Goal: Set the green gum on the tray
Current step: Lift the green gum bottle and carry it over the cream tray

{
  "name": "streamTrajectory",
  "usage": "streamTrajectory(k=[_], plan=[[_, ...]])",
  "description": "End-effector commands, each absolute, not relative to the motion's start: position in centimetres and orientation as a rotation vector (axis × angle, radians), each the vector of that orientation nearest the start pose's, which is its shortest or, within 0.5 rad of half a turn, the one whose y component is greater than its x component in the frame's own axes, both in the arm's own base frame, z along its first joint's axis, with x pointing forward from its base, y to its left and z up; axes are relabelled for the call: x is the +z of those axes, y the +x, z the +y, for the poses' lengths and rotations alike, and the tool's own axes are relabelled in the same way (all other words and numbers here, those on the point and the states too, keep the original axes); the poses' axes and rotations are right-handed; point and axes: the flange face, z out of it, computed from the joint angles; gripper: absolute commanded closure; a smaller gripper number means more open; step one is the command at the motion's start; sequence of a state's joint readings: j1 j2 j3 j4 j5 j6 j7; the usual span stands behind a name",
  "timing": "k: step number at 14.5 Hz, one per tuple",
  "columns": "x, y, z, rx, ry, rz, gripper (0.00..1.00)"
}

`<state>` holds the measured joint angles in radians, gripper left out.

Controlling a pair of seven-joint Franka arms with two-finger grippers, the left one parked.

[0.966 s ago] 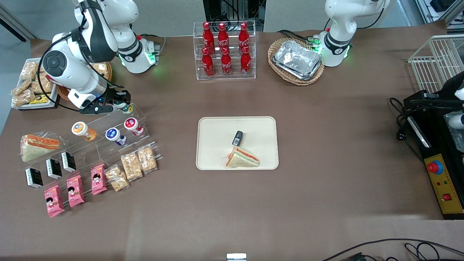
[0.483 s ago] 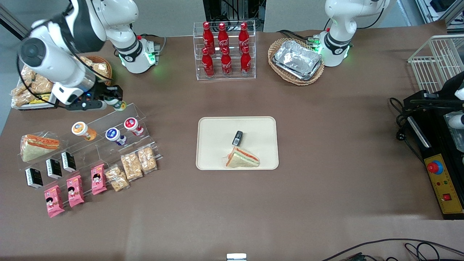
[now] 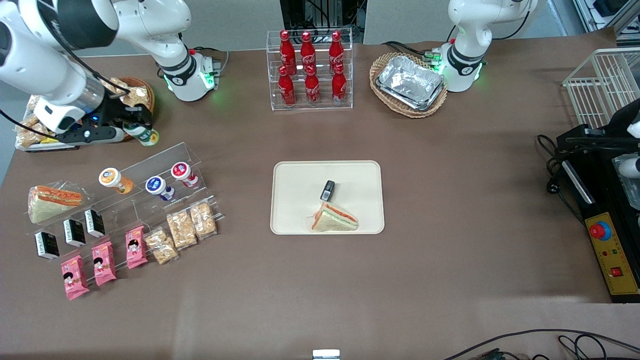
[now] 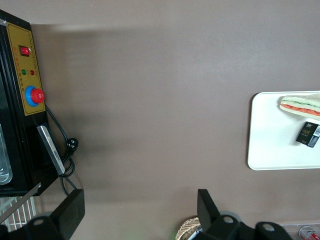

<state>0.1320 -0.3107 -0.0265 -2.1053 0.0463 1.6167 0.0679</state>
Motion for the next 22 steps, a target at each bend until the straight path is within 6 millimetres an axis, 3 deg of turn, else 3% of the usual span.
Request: streamTrajectory(k=[1,2,4,6,9,12,17,22], plan=[[56.6,46.1,6.2,0.322,-3.039,-0.057,0.72],[56.9,46.0,6.8,0.327,-3.026,-0.043,0.72],[56.8,45.4,10.4,0.346,-3.028,0.006,0.72],[56.1,44.6,15.3,0.368,-3.045,0.046,0.72],[53.6,44.0,22.5,0.386,-3.057,0.086,0.72],[50.4,44.3,27.1,0.373,-3.063,0.073,0.72],[43.8,44.7,33.3,0.364,-3.06,0.092,0.71],[34.3,43.7,41.0,0.299,-3.047,0.138,0.72]])
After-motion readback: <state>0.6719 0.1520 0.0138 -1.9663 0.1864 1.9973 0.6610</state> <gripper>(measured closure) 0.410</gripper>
